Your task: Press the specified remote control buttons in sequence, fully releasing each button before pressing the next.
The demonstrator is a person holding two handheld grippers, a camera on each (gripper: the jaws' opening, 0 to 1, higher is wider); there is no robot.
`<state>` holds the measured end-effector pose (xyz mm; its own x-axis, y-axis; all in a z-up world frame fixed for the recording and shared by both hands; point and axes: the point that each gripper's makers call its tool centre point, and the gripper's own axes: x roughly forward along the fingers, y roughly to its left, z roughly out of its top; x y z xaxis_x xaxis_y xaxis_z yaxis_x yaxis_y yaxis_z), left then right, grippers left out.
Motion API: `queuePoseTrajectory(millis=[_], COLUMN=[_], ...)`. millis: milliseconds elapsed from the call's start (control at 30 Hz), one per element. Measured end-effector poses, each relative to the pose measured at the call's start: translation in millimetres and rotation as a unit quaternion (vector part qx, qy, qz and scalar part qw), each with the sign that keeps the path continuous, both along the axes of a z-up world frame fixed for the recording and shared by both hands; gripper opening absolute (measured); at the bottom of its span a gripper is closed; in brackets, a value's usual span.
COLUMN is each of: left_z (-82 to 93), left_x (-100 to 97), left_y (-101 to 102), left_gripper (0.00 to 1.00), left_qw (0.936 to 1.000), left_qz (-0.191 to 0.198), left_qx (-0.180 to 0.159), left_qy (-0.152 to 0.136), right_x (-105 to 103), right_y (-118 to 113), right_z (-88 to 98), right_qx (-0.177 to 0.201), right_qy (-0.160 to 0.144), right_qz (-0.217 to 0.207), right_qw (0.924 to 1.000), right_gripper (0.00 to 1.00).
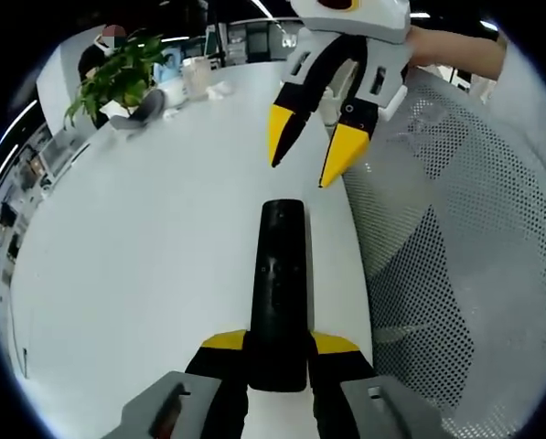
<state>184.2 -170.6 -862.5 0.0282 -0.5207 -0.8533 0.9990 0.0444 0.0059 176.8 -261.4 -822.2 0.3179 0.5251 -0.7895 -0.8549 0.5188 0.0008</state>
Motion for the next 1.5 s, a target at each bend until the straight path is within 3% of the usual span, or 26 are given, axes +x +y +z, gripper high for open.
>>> queuePoseTrajectory(millis=[1500], left_z=[-0.1], left_x=[-15.1], left_y=[-2.6], left_gripper=[0.24], left_qw=[0.9997], left_qz=[0.005], left_qx=[-0.025], left_qy=[0.002], right_x=[-3.4], right_y=[9.9], right_z=[-17.8], right_qx=[-0.021], right_qy=[0.033], right_qz=[0.049], right_qw=[0.9980], right_gripper=[0.10])
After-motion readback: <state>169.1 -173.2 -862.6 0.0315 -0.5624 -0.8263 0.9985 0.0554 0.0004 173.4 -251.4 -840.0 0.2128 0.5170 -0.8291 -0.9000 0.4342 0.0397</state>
